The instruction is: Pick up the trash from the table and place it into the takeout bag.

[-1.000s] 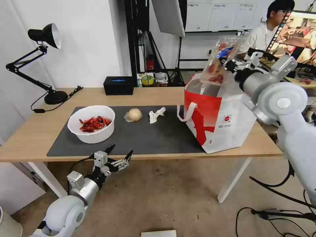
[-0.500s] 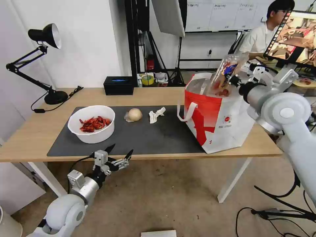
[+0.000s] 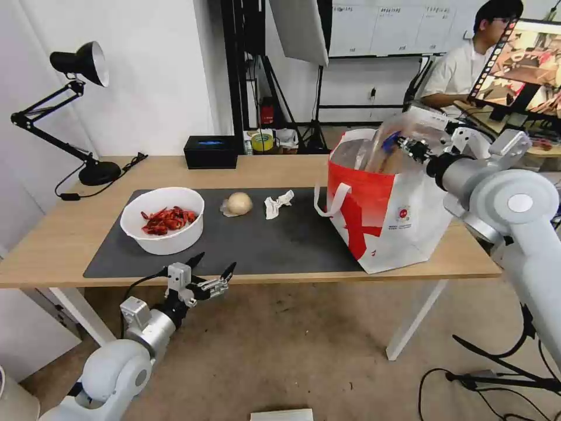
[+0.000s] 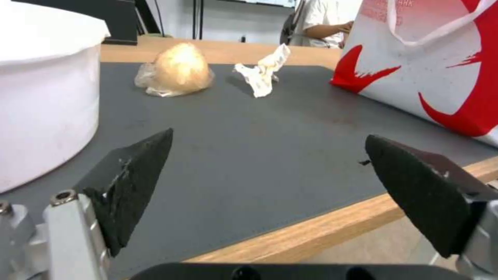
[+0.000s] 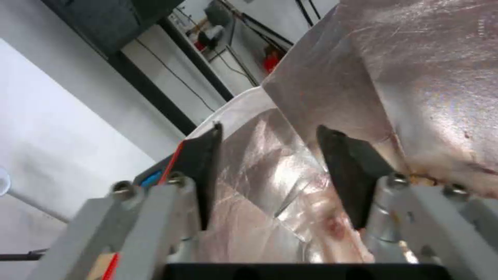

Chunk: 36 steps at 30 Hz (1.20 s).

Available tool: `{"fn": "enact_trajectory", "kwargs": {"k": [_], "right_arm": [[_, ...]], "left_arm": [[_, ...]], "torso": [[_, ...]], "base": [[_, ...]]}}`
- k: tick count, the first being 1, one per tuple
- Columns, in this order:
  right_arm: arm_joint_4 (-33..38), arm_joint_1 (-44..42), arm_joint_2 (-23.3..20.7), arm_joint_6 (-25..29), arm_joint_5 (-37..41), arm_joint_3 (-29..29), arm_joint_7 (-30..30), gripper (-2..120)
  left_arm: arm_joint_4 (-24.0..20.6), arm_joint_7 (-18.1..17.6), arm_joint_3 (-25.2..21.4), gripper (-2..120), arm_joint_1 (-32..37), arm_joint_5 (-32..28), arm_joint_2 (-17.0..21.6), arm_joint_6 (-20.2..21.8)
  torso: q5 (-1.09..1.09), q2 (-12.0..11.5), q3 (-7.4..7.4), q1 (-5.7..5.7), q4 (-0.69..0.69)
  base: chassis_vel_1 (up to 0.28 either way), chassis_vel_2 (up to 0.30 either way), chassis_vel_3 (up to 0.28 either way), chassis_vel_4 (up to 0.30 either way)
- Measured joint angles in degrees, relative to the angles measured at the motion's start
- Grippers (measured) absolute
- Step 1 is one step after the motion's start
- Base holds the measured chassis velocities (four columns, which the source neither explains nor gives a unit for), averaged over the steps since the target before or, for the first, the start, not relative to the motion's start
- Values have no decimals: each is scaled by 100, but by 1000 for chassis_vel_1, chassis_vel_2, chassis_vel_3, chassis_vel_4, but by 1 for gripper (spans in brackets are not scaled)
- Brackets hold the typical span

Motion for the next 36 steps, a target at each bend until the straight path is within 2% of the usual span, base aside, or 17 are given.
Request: {"fn": "enact_trajectory", "kwargs": {"k": [1, 2, 4, 6, 8, 10, 12, 15, 25, 32, 36], "right_arm": [[-11, 15, 9, -6, 2, -10, 0, 54], [-11, 15, 9, -6, 2, -10, 0, 54], [-17, 27, 34, -24, 3, -29, 0, 64], [-17, 26, 37, -27, 3, -32, 0, 68], [-17, 25, 53, -48, 1, -54, -3, 80], [-17, 23, 56, -69, -7, -67, -16, 82], [-11, 22, 58, -112, -85, -106, -125, 94], [22, 35, 58, -117, -126, -133, -235, 99], [149, 232, -22, 101, -172, -197, -739, 100], [335, 368, -168, 35, -73, -317, -960, 100], [584, 217, -306, -75, -283, -403, -1375, 100]], "left_arm": [[10, 0, 8, 100, -15, -2, 7, 0], [10, 0, 8, 100, -15, -2, 7, 0], [38, -5, 37, 100, -60, -17, 21, 3], [42, -6, 41, 100, -70, -22, 24, 4], [55, -16, 51, 100, -108, -60, 48, 14], [58, -19, 51, 100, -120, -78, 60, 25], [59, -21, 41, 100, -128, -101, 73, 88], [59, -21, 34, 100, -128, -111, 65, 108], [64, -28, 34, 100, -128, -114, 7, 112], [54, -17, -35, 100, -113, -195, 57, 112], [42, 6, -102, 100, -72, -211, 77, 111]], "torso": [[0, 0, 0, 0, 0], [0, 0, 0, 0, 0], [0, 0, 0, 0, 0], [0, 0, 0, 0, 0], [0, 0, 0, 0, 0], [0, 0, 0, 0, 0], [1, 0, 0, 0, 0], [1, 0, 0, 0, 0], [1, 0, 0, 0, 0], [0, 0, 0, 0, 0], [0, 0, 0, 0, 0]], "base": [[0, 0, 0, 0], [0, 0, 0, 0], [0, 0, 0, 0], [0, 0, 0, 0], [0, 0, 0, 0], [0, 0, 0, 0], [0, 0, 0, 0], [0, 0, 0, 0], [0, 0, 0, 0], [0, 0, 0, 0], [0, 0, 0, 0]]}}
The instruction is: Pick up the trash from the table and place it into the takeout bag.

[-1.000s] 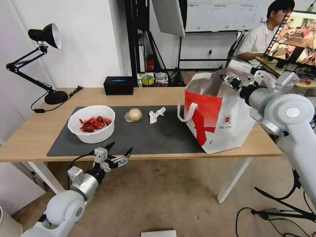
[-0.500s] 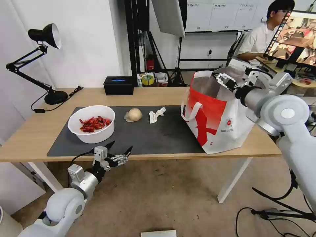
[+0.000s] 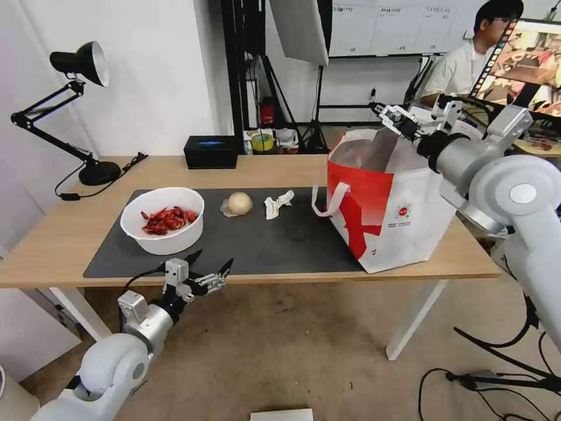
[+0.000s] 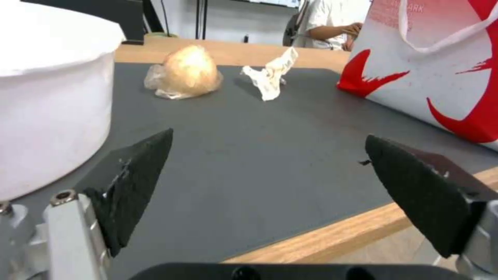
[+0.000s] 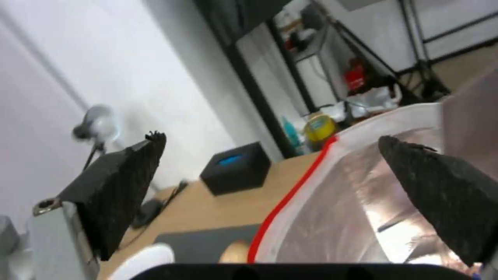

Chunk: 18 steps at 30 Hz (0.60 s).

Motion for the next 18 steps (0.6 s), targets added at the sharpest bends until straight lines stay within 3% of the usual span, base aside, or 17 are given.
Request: {"fn": "enact_trajectory", "kwargs": {"k": [6, 7, 9, 10, 12, 18], "right_arm": [[336, -474, -285, -93, -1009, -73, -1341, 100], [336, -474, -285, -93, -1009, -73, -1341, 100], [600, -876, -432, 39, -1968, -112, -2086, 100], [600, -876, -432, 39, -1968, -112, -2086, 100], [891, -1311, -523, 246, -2736, -159, -2504, 100], [1234, -2147, -541, 810, -3775, -379, -2506, 100]], "left_arm": [[73, 97, -153, 100, 122, 49, 9, -95], [73, 97, -153, 100, 122, 49, 9, -95], [71, 101, -251, 100, 217, 83, -12, -129], [71, 101, -251, 100, 217, 83, -12, -129], [45, 112, -360, 100, 301, 131, -22, -164], [63, 210, -556, 100, 489, 404, -56, -270]], "torso": [[0, 0, 0, 0, 0], [0, 0, 0, 0, 0], [1, 0, 0, 0, 0], [1, 0, 0, 0, 0], [0, 0, 0, 0, 0], [0, 0, 0, 0, 0]], "base": [[0, 0, 0, 0], [0, 0, 0, 0], [0, 0, 0, 0], [0, 0, 0, 0], [0, 0, 0, 0], [0, 0, 0, 0]]}}
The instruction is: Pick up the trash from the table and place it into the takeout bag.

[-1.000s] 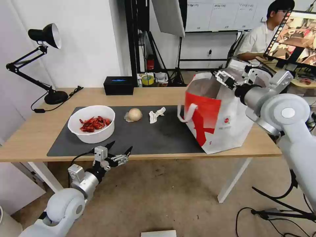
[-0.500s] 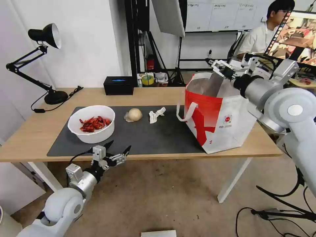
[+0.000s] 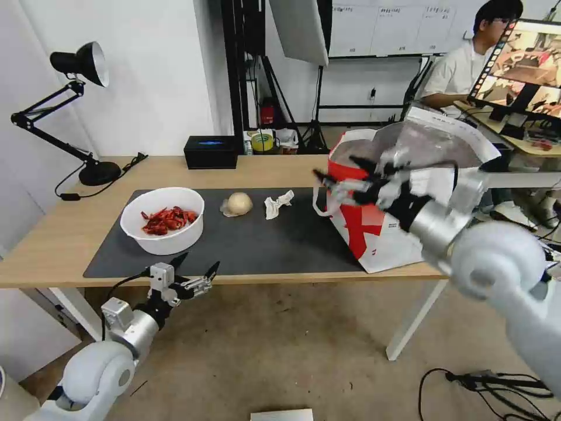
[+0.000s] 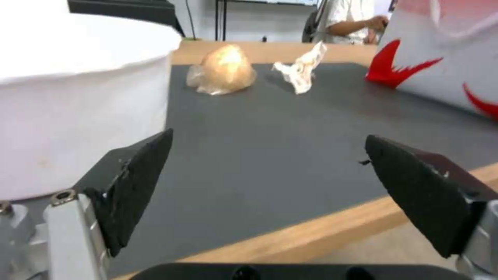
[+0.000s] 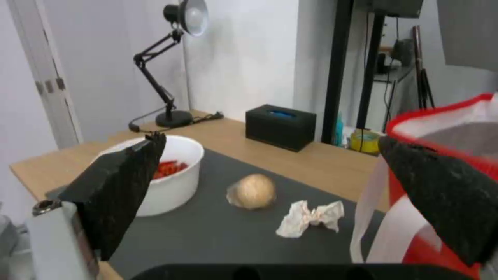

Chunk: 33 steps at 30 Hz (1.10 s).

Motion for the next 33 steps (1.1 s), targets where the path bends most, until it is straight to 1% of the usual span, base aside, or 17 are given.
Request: {"fn": "enact_trajectory", "kwargs": {"k": [1, 3, 4, 6, 7, 9, 10, 12, 13, 15, 16, 22, 25, 31, 33], "right_arm": [[0, 0, 0, 0, 0, 0, 0, 100], [41, -488, 57, 327, -659, -98, 79, 100], [41, -488, 57, 327, -659, -98, 79, 100], [40, -1125, 165, 705, -1390, -162, 208, 100], [40, -1125, 165, 705, -1390, -162, 208, 100], [20, -1723, 304, 1126, -1952, -272, 484, 100], [20, -1723, 304, 1126, -1952, -272, 484, 100], [-36, -2095, 449, 1456, -2270, -348, 713, 100], [-36, -2095, 449, 1456, -2270, -348, 713, 100], [-99, -2370, 571, 1691, -2443, -384, 866, 100], [-99, -2370, 571, 1691, -2443, -384, 866, 100], [-240, -3031, 833, 2027, -2668, -511, 1090, 100], [-289, -3186, 927, 2137, -2767, -554, 1132, 100], [-315, -3335, 1028, 2200, -2825, -630, 1207, 100], [-330, -3402, 1049, 2220, -2844, -646, 1252, 100]], "left_arm": [[0, 0, 0, 100, 0, 0, 0, 0], [-1, 30, -76, 100, 98, 80, -21, -36], [-1, 30, -76, 100, 98, 80, -21, -36], [-26, 39, -132, 100, 190, 126, -69, -60], [-26, 39, -132, 100, 190, 126, -69, -60], [-70, 43, -190, 100, 271, 167, -133, -66], [-70, 43, -190, 100, 271, 167, -133, -66], [-110, 46, -258, 100, 362, 202, -191, -68], [-110, 46, -258, 100, 362, 202, -191, -68], [-143, 58, -338, 100, 470, 229, -236, -77], [-143, 58, -338, 100, 470, 229, -236, -77], [-128, 137, -549, 100, 669, 236, -328, -88], [-115, 155, -605, 100, 731, 235, -353, -90], [-81, 182, -672, 100, 818, 221, -408, -94], [-35, 247, -712, 100, 858, 194, -412, -94]], "torso": [[0, 0, 0, 0, 0], [-1, 0, 0, 0, 1], [-1, 0, 0, 0, 1], [1, 0, 0, 0, -1], [1, 0, 0, 0, -1], [0, 0, 0, 0, -1], [0, 0, 0, 0, -1], [0, 0, 0, -1, 0], [0, 0, 0, -1, 0], [1, 0, 0, 0, 0], [1, 0, 0, 0, 0], [0, 1, 0, 0, -1], [1, 0, 0, -1, 0], [0, 0, 0, 0, 0], [0, 0, 0, 0, 0]], "base": [[0, 0, 0, 0], [0, 0, 0, 0], [0, 0, 0, 0], [0, 0, 0, 0], [0, 0, 0, 0], [0, 0, 0, 0], [0, 0, 0, 0], [0, 0, 0, 0], [0, 0, 0, 0], [0, 0, 0, 0], [0, 0, 0, 0], [0, 0, 0, 0], [0, 0, 0, 0], [0, 0, 0, 0], [0, 0, 0, 0]]}}
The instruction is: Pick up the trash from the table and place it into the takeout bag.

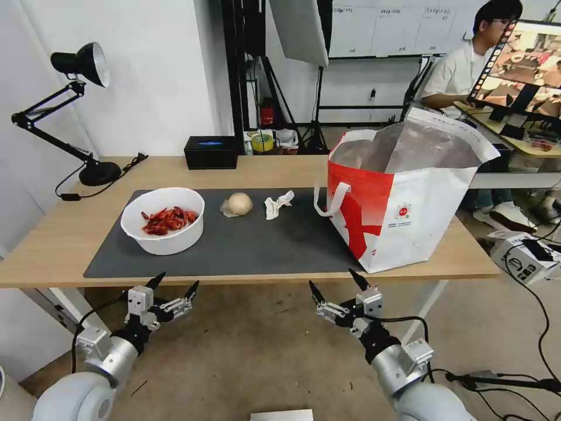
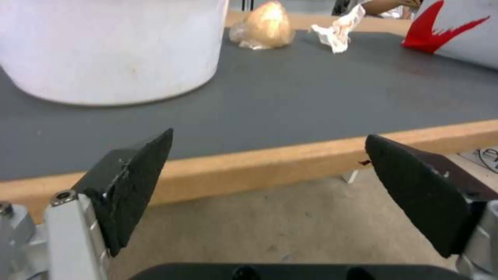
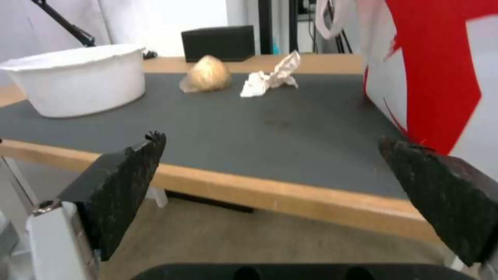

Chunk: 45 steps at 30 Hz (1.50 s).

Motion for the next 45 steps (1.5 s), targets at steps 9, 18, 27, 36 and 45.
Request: {"fn": "enact_trajectory", "kwargs": {"k": [9, 18, 27, 36, 45], "right_arm": [[-2, 34, -88, 41, 71, -13, 59, 100], [-47, 197, -158, 5, 214, -95, 71, 100], [-76, 199, -136, -77, 226, -161, 49, 100], [-130, 294, -115, -263, 213, -248, -21, 100], [-167, 1013, -193, -369, 776, -733, -194, 100]], "left_arm": [[113, 247, -219, 100, 262, -17, 1, -97], [142, 287, -225, 100, 307, -7, -88, -156], [130, 289, -203, 100, 287, -6, -125, -166], [97, 306, -200, 100, 245, 3, -131, -166], [115, 300, -197, 100, 238, 14, -187, -166]], "torso": [[0, 0, 0, 0, 0], [0, 0, 0, 0, 1], [0, -1, 0, 0, 0], [0, -1, 0, 0, 0], [-1, 0, 0, 0, 0]], "base": [[0, 0, 0, 0], [0, 0, 0, 0], [0, 0, 0, 0], [0, 0, 0, 0], [0, 0, 0, 0]]}}
